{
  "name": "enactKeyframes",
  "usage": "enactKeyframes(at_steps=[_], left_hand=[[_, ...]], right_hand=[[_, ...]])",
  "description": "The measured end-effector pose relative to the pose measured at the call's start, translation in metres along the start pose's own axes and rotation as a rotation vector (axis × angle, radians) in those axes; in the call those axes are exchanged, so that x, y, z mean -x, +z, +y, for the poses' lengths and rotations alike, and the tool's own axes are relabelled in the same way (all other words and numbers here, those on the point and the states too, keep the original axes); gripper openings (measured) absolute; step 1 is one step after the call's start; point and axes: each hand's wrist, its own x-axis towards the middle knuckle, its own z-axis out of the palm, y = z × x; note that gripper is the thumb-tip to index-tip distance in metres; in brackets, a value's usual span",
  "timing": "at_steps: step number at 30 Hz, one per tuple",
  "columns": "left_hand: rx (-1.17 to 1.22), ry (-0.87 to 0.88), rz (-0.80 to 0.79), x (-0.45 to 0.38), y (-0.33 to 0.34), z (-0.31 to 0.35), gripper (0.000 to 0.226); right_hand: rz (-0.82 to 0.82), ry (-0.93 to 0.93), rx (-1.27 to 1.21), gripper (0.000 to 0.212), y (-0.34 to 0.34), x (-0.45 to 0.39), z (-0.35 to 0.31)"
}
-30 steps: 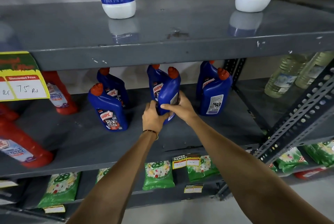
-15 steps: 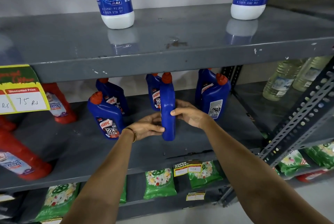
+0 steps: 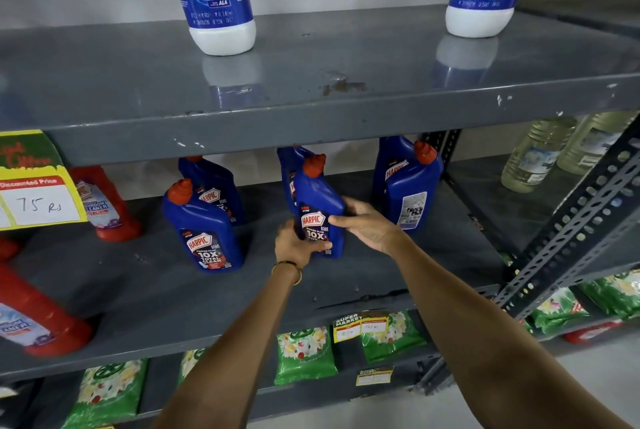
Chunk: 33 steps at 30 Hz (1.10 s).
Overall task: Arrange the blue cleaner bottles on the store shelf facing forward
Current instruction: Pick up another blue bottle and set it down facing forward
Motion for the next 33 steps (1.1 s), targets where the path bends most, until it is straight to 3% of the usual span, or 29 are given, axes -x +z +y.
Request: enactKeyframes(at_steps=[6, 14, 19, 24, 29, 33], left_hand=[[-0.150, -0.060, 0.194, 0.009, 0.004, 0.007, 0.080], [-0.203, -0.042, 0.177, 0.009, 0.002, 0.007, 0.079], [-0.177, -0.075, 0.148, 0.013, -0.002, 0.000, 0.070], [-0.139, -0.122, 0.139, 0.028, -0.001, -0.011, 0.064], [-0.148, -0.059, 0.082, 0.046, 0.020, -0.009, 0.054], [-0.162, -0.003, 0.006, 0.051, 0.045, 0.004, 0.050]], right_hand=[[0.026, -0.039, 0.073, 0.060, 0.007, -0.009, -0.004], [0.000, -0.051, 0.068, 0.059, 0.009, -0.012, -0.006], [0.090, -0.025, 0.098, 0.062, 0.014, -0.006, -0.006], [0.407, 0.076, 0.193, 0.068, 0.008, 0.008, 0.010], [0.740, 0.082, 0.243, 0.053, -0.005, 0.040, 0.023], [0.915, 0.131, 0.334, 0.040, -0.024, 0.066, 0.025]])
